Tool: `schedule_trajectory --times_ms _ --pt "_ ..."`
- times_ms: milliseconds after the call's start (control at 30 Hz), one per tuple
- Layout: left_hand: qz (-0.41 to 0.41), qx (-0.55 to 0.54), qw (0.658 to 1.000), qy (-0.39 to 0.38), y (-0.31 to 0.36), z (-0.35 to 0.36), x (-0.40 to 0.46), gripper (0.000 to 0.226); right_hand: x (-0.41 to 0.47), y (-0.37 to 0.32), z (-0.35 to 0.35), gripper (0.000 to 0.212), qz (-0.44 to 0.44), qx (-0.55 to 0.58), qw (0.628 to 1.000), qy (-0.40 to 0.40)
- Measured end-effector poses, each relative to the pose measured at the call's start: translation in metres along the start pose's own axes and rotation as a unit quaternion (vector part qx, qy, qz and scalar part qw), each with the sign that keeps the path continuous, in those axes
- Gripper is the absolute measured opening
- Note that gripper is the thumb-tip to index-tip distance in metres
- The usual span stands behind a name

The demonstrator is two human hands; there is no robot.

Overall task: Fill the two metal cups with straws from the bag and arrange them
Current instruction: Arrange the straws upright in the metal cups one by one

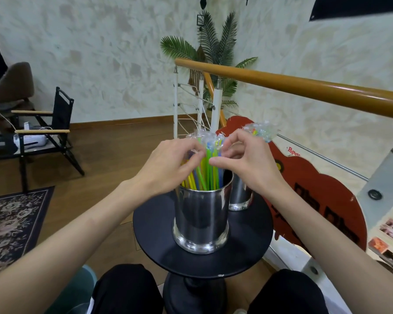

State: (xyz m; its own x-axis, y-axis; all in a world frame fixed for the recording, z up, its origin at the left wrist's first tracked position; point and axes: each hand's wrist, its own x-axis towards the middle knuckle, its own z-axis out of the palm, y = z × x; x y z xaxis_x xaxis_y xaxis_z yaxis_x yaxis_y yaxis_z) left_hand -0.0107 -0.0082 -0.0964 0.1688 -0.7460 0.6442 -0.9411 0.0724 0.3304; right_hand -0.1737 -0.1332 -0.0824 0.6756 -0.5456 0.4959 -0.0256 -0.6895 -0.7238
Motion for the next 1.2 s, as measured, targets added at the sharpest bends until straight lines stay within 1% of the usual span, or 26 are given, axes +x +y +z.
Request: schedule_trajectory --times_ms 67,200,300,433,600,800,1033,1133,1200 --pt "0.0 0.003 1.0 -0.018 -0.002 0.0 0.0 0.021 0.002 -0.003 0.005 0.031 -0.019 0.002 1.0 0.016" --pt "-0.005 -0.032 0.999 -0.031 -0.004 -0.003 -0.001 0.022 0.005 -0.005 0.009 0.026 -0.015 0.02 0.999 0.033" --pt "-0.017 -0.064 0.997 -0.041 -0.001 -0.005 -0.002 0.025 0.007 -0.006 0.013 0.022 -0.004 0.042 0.999 0.032" --pt "-0.027 -0.064 0.997 -0.035 0.0 -0.004 -0.001 0.036 0.007 -0.009 0.014 0.022 0.008 0.055 0.998 0.025" --pt "-0.04 -0.055 0.997 -0.02 0.004 -0.001 0.0 0.026 0.005 -0.01 0.015 0.02 0.014 0.063 0.998 0.012" --pt "-0.06 -0.073 0.994 -0.047 0.002 -0.003 0.002 0.013 0.003 -0.006 0.01 0.025 0.026 0.076 0.997 -0.012" --pt "-0.081 -0.083 0.989 -0.088 0.002 -0.009 0.003 0.013 0.002 -0.004 0.009 0.022 0.019 0.067 0.997 -0.017" --pt "-0.1 -0.084 0.987 -0.096 0.003 -0.008 0.003 0.023 0.001 -0.004 0.008 0.022 0.013 0.056 0.998 -0.018" --pt "-0.105 -0.091 0.986 -0.091 0.004 -0.008 0.003 0.021 0.001 -0.004 0.007 0.023 0.013 0.053 0.998 -0.017"
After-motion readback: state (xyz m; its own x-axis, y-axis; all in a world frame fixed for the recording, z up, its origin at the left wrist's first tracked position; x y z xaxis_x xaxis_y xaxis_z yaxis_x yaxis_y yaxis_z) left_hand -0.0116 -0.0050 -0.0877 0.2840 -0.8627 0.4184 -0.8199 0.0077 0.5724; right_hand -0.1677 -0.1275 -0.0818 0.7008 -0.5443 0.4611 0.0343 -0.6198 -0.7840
